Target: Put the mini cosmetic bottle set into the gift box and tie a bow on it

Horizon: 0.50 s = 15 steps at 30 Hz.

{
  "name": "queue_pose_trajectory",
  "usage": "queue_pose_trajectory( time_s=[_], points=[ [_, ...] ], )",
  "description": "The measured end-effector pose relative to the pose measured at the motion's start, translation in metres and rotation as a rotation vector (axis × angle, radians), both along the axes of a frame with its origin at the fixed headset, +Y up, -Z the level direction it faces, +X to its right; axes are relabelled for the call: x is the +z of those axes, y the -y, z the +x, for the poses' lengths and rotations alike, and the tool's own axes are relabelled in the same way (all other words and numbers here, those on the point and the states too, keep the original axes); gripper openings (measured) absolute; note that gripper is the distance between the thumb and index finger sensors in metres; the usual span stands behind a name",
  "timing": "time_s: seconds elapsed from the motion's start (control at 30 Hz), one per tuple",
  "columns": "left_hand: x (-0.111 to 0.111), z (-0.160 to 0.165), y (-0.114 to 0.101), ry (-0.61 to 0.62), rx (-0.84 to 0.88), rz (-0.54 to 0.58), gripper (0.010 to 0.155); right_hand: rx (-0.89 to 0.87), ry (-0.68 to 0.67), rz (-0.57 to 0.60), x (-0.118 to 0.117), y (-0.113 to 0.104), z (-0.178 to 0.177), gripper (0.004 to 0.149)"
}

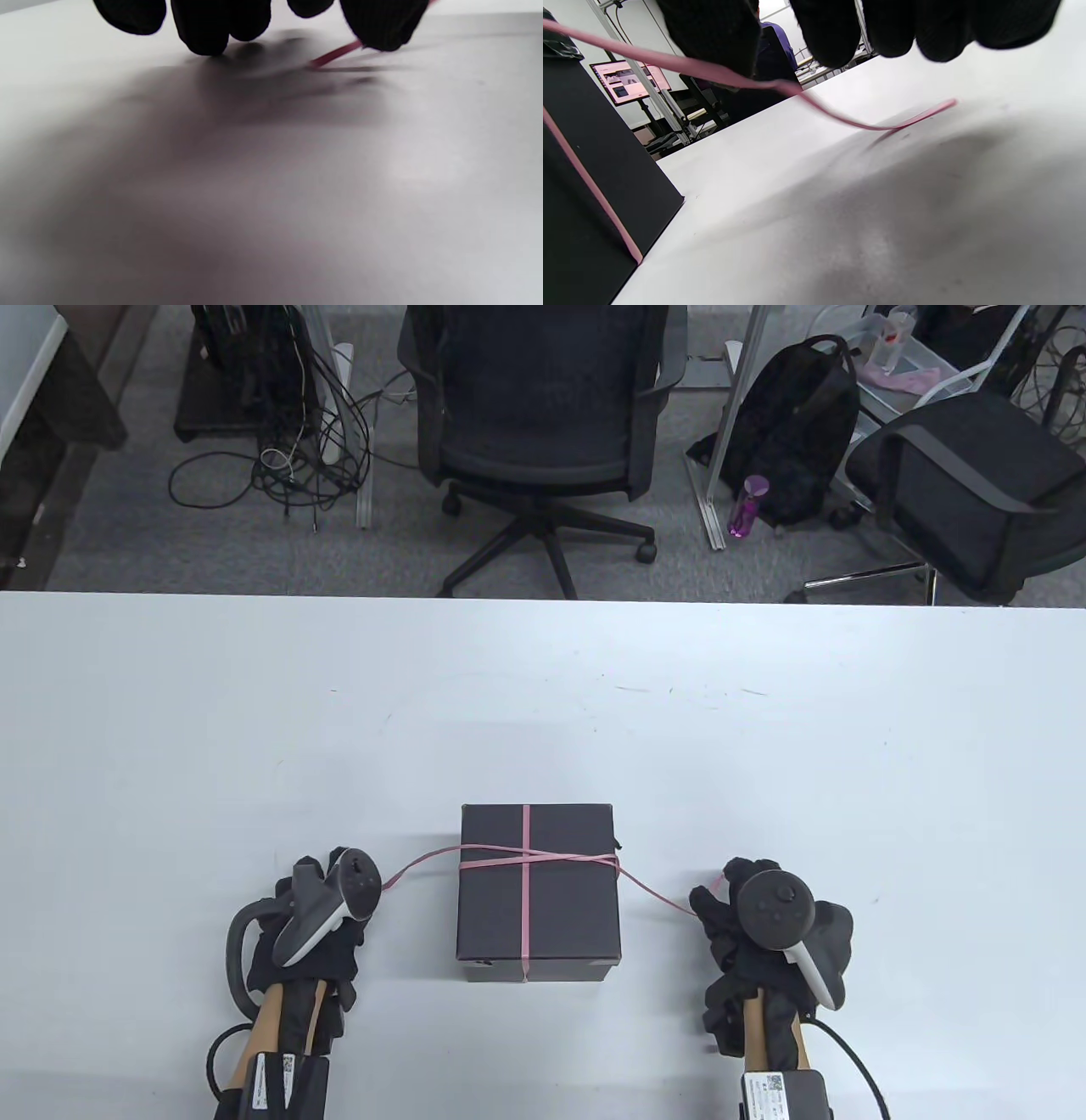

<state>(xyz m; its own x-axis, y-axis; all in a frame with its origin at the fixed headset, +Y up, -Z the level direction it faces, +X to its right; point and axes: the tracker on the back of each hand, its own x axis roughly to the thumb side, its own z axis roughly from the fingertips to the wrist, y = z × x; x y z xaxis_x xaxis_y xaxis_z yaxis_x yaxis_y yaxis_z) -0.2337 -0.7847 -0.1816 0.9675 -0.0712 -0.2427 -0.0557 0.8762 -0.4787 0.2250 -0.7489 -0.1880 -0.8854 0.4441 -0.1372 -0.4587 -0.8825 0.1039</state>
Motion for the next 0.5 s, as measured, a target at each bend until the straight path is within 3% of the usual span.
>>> queue_pose_trajectory(
  time_s=[0.13,0.27,0.4,0.5],
  points=[
    [0.0,-0.01,-0.002,-0.052,0.012,-0.021,0.083,0.008,0.019,-0.032,0.0,0.0,0.007,0.083],
    [0.0,-0.018,-0.012,-0.091,0.045,0.031,0.08,0.037,0.05,0.006,0.001,-0.005,0.011,0.072],
    [0.004,-0.013,-0.035,-0.034,0.388,0.435,0.07,-0.136,-0.07,0.181,0.004,-0.02,0.0,0.065],
    [0.005,0.001,-0.042,0.055,0.719,0.626,0.064,-0.348,-0.205,0.205,0.004,-0.023,-0.018,0.067]
  ],
)
